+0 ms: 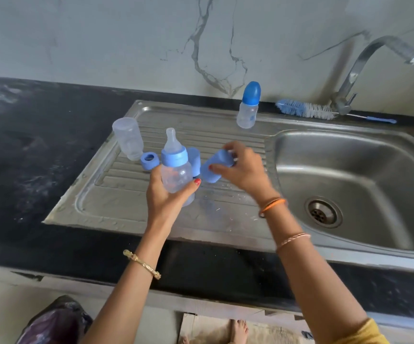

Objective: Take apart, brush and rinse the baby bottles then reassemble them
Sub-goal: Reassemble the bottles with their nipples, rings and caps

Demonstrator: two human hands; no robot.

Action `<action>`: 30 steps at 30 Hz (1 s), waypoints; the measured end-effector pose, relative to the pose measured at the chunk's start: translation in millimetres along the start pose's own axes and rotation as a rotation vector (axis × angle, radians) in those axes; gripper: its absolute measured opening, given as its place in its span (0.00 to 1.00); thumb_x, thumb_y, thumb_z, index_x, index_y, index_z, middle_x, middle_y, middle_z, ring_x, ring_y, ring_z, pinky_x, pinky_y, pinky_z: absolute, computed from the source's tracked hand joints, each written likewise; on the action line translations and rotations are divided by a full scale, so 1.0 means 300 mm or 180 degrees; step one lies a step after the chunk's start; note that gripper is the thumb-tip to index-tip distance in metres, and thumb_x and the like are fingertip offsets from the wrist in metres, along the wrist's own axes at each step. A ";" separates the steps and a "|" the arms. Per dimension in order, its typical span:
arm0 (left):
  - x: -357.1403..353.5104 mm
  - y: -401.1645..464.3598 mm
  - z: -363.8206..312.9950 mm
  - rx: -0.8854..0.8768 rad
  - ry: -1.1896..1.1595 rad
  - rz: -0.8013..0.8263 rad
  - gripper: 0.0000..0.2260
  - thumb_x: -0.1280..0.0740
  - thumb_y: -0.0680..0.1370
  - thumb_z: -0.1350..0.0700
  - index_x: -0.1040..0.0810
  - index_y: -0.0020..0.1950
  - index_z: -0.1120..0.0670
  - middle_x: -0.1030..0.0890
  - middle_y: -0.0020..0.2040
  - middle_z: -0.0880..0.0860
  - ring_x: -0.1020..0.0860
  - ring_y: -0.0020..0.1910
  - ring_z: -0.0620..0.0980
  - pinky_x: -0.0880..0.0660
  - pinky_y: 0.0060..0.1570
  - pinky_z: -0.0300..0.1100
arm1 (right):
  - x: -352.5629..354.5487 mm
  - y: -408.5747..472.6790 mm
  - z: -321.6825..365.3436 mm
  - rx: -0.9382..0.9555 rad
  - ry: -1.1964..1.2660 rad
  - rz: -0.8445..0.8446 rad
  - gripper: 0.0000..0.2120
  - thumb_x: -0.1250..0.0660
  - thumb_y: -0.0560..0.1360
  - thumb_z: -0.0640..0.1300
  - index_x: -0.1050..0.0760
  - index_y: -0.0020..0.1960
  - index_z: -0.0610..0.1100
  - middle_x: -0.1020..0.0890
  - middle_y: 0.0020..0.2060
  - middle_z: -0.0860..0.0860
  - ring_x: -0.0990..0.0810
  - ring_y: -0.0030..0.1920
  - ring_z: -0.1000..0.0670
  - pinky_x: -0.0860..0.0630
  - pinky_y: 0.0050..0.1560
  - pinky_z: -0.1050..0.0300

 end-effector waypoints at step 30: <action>-0.341 0.036 -0.178 -0.1298 0.1257 0.0988 0.28 0.20 0.60 0.58 0.23 0.57 0.54 0.23 0.51 0.53 0.27 0.49 0.49 0.33 0.44 0.34 | 0.249 0.012 -0.162 -0.0428 0.3284 -0.0582 0.17 0.33 0.68 0.40 0.25 0.56 0.47 0.21 0.44 0.49 0.21 0.44 0.53 0.22 0.42 0.61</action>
Point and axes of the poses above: each hand's wrist, its own y-axis towards the middle knuckle, its own x-axis out of the back of the hand, z = x × y, the point moved 6 cm from there along y, towards the middle knuckle
